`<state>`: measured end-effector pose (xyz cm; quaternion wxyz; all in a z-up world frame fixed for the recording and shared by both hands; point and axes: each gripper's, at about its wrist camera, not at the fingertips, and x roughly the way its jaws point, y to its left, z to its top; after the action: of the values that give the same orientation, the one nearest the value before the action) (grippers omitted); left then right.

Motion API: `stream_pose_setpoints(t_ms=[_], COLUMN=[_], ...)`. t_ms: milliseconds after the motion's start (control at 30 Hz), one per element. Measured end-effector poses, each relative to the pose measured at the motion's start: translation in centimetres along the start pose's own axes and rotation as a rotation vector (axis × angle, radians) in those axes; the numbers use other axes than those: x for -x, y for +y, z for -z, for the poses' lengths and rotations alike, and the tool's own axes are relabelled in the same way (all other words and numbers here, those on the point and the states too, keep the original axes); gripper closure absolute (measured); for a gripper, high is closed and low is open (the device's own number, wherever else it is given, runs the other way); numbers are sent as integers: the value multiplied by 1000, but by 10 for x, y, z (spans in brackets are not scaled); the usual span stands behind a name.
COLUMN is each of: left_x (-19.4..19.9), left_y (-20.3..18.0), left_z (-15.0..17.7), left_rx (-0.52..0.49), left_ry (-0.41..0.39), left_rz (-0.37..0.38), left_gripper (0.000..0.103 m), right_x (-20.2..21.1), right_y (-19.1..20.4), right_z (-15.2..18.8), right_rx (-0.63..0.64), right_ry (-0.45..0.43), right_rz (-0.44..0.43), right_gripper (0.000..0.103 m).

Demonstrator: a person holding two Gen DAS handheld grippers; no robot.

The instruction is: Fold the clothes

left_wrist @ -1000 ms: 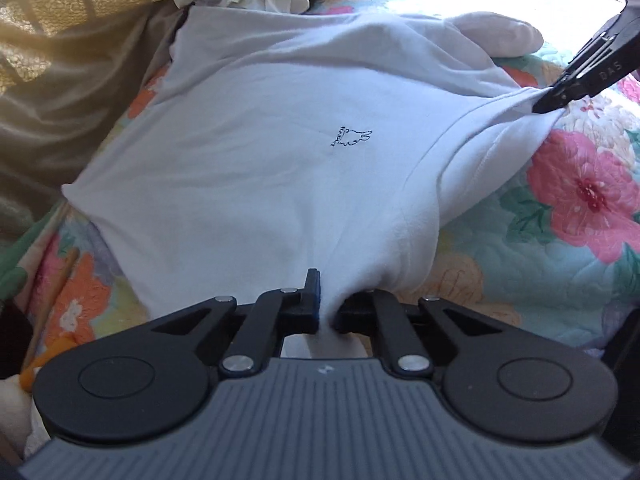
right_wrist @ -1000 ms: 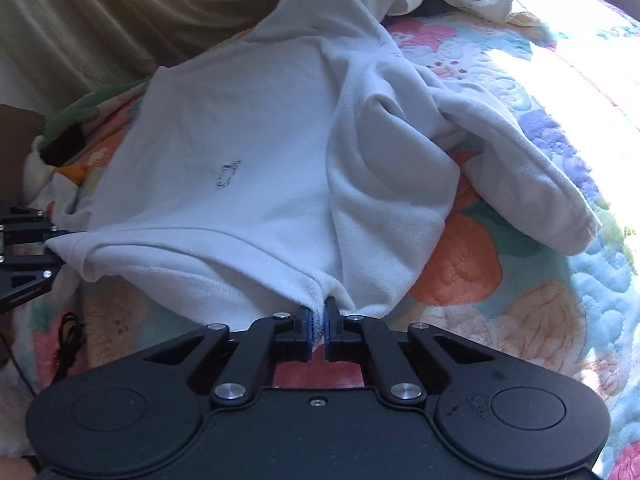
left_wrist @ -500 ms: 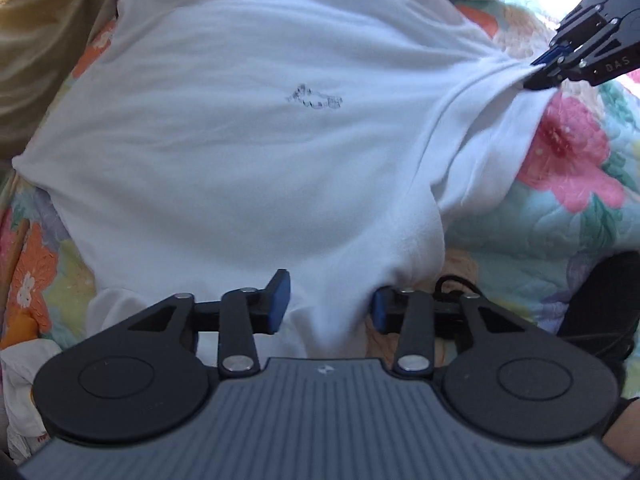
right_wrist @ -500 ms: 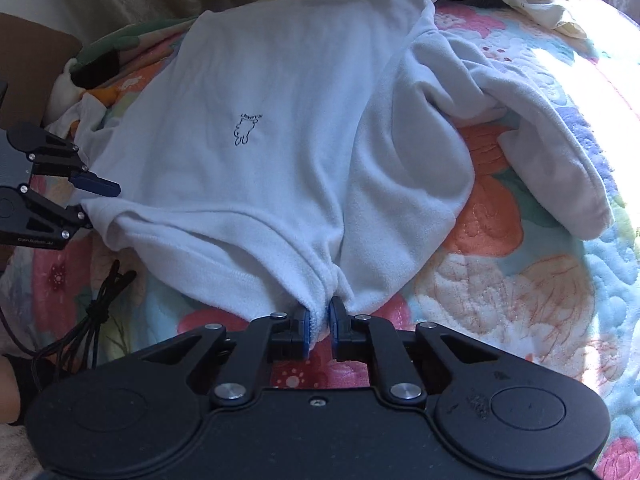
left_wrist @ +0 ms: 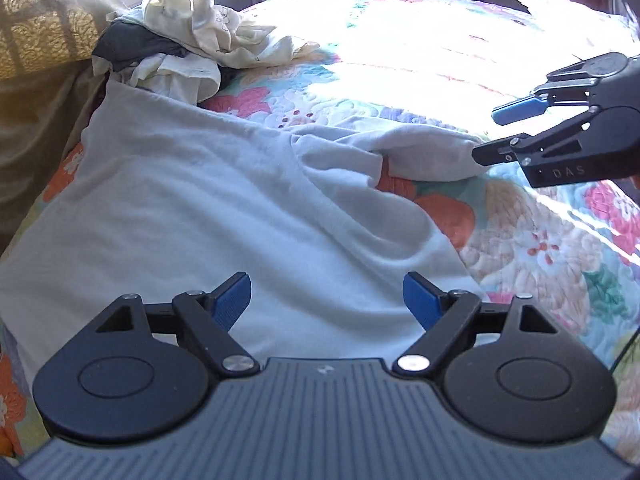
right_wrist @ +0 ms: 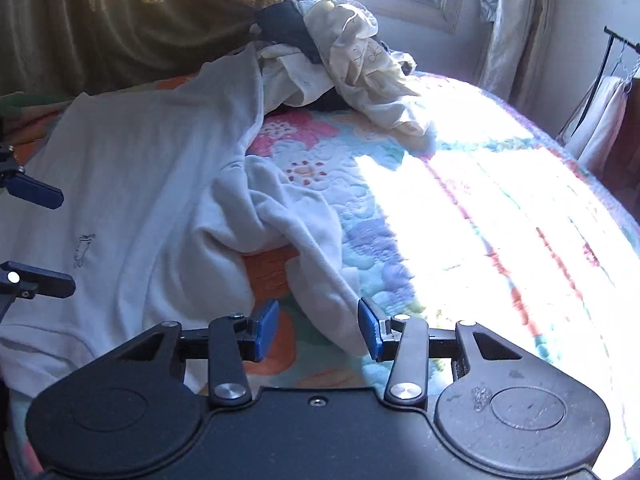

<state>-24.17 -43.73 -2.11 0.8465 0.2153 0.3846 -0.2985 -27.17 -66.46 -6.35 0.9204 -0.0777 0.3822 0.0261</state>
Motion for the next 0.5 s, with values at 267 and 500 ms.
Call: stream_pose_setpoints(t_ms=[267, 500], left_x=[-66, -76], left_y=[-16, -1], left_z=[-37, -27], left_rx=[11, 66], left_ry=[9, 31], left_rz=[-71, -74], left_gripper=[19, 62], right_x=[-31, -8], right_y=[2, -37], right_z=[-1, -1], right_rx=[46, -135], right_ry=[-16, -131], right_rz=[-36, -33], right_gripper=[43, 98])
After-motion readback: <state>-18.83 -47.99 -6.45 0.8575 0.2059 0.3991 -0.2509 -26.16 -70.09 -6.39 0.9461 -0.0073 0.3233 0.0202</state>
